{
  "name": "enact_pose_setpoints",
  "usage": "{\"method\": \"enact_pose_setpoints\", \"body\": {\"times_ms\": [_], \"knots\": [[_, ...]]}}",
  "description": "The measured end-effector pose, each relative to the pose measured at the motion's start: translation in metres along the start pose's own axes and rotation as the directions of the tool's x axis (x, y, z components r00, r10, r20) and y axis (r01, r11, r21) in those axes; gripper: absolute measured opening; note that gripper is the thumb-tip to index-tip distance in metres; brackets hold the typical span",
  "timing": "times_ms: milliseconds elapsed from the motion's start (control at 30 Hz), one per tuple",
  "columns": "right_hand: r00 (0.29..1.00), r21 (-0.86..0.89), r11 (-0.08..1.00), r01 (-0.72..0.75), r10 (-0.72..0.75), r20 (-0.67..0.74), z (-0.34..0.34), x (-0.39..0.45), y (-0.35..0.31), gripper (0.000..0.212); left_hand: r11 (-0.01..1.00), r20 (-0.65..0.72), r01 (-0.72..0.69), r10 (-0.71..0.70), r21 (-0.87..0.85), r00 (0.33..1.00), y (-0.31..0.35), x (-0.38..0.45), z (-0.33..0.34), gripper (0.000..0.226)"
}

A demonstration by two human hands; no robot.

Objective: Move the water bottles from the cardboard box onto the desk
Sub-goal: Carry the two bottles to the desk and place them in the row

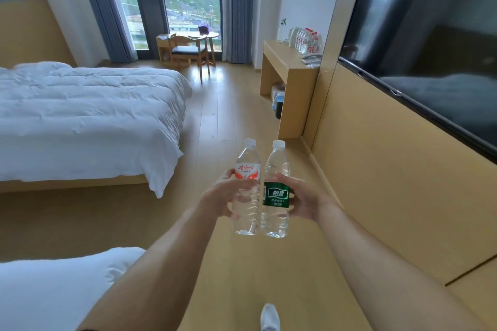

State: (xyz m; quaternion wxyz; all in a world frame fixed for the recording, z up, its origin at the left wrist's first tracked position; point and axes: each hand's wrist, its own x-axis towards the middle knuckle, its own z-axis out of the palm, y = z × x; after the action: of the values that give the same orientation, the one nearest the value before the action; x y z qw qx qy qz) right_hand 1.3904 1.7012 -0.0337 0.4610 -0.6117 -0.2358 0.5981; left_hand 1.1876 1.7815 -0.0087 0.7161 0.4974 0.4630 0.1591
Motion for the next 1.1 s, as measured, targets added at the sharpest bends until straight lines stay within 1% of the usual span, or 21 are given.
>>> {"method": "enact_pose_setpoints", "body": {"times_ms": [133,233,400,667,867,1100], "knots": [[0.998,-0.043,0.999,-0.005,0.008,0.06,-0.015,0.069,-0.042,0.052,1.0,-0.042,-0.025,0.025,0.002,0.999,0.039,0.057,-0.007,0.058],[0.994,-0.074,0.997,0.0,0.008,0.107,-0.029,0.121,-0.078,0.047,1.0,-0.071,-0.029,0.028,-0.012,0.997,0.073,0.102,-0.011,0.059],[0.988,-0.087,0.996,0.017,-0.004,0.152,-0.052,0.194,-0.14,0.044,0.998,-0.101,-0.053,0.049,-0.04,0.994,0.127,0.171,-0.015,0.058],[0.983,-0.09,0.996,0.009,0.008,0.185,-0.067,0.291,-0.199,0.045,0.994,-0.142,-0.044,0.03,-0.097,0.989,0.177,0.265,-0.037,0.07],[0.988,-0.071,0.997,0.008,0.004,0.154,-0.062,0.368,-0.233,0.043,0.994,-0.123,-0.047,0.034,-0.104,0.992,0.209,0.345,-0.071,0.072],[0.996,-0.043,0.999,0.018,-0.014,0.089,-0.047,0.472,-0.294,0.044,0.996,-0.05,-0.047,0.043,-0.073,0.998,0.273,0.456,-0.128,0.07]]}}
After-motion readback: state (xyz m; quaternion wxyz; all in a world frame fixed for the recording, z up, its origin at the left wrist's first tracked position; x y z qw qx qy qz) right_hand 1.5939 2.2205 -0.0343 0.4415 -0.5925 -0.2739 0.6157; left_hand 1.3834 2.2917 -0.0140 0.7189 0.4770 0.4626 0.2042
